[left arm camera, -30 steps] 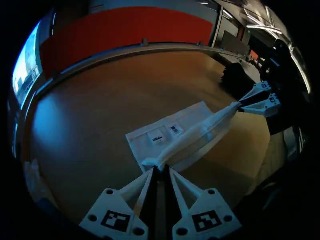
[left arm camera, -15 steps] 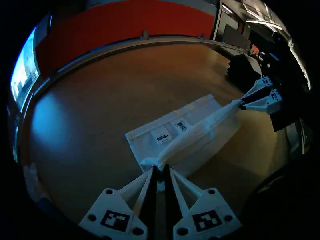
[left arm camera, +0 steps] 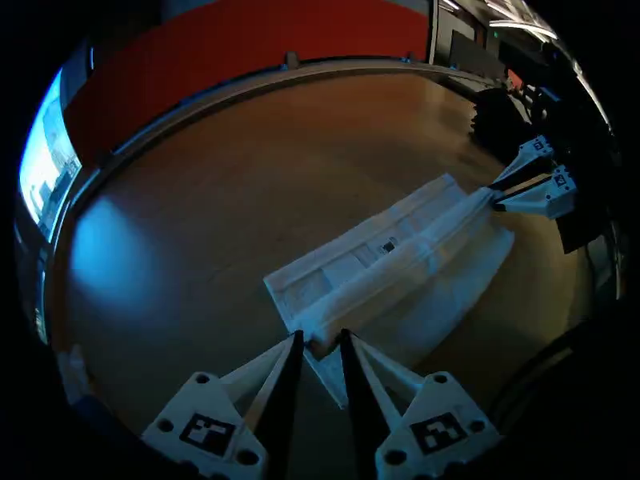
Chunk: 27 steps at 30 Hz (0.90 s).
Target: Fold towel
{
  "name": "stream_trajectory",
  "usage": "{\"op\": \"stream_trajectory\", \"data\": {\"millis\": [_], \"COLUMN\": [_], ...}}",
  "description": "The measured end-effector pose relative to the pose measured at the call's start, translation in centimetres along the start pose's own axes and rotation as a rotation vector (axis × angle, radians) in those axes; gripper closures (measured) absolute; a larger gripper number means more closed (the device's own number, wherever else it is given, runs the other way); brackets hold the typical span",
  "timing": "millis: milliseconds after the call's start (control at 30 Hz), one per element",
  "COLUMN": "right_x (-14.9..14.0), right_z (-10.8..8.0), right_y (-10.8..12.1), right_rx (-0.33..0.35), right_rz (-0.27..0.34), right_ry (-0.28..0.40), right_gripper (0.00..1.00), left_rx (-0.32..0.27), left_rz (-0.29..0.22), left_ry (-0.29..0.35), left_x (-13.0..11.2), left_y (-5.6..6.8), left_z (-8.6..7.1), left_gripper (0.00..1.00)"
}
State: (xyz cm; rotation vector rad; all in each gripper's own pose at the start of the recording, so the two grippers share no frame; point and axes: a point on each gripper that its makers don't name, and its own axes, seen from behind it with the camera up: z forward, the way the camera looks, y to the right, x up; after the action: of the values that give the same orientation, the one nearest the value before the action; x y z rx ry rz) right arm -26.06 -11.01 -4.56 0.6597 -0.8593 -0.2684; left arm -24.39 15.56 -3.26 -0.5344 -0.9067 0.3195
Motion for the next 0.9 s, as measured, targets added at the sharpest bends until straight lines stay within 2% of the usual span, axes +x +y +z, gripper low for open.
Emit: {"op": "stream_trajectory", "data": {"millis": [133,400,567,667,733,800,833,900], "right_x": [0.1,0.8,1.4,1.6,1.7,1.7,1.6,1.6], "right_z": [0.4,1.1,1.3,1.3,1.2,1.2,1.1,1.1], "right_y": [0.7,2.0,2.9,3.0,3.1,3.2,3.3,3.3], "right_rx": [-0.021,-0.067,-0.106,-0.113,-0.12,-0.126,-0.128,-0.129], "right_rz": [0.001,0.007,0.023,0.029,0.029,0.027,0.024,0.019], "right_ry": [-0.003,0.002,0.01,0.015,0.017,0.017,0.016,0.016], "right_gripper": [0.61,0.55,0.47,0.37,0.32,0.22,0.15,0.09], "left_rx": [0.019,0.059,0.087,0.083,0.067,0.054,0.052,0.052], "left_rz": [0.013,0.031,0.036,0.03,0.026,0.02,0.015,0.007], "left_ry": [0.001,0.015,0.039,0.035,0.026,0.018,0.017,0.017], "left_x": [0.3,1.1,2.0,1.9,1.7,1.5,1.4,1.3], "left_y": [-0.5,-1.9,-2.6,-2.7,-2.5,-2.4,-2.3,-2.4], "left_z": [0.4,0.9,0.8,0.7,0.7,0.6,0.6,0.5], "left_gripper": [0.59,0.58,0.5,0.42,0.3,0.25,0.25,0.25]}}
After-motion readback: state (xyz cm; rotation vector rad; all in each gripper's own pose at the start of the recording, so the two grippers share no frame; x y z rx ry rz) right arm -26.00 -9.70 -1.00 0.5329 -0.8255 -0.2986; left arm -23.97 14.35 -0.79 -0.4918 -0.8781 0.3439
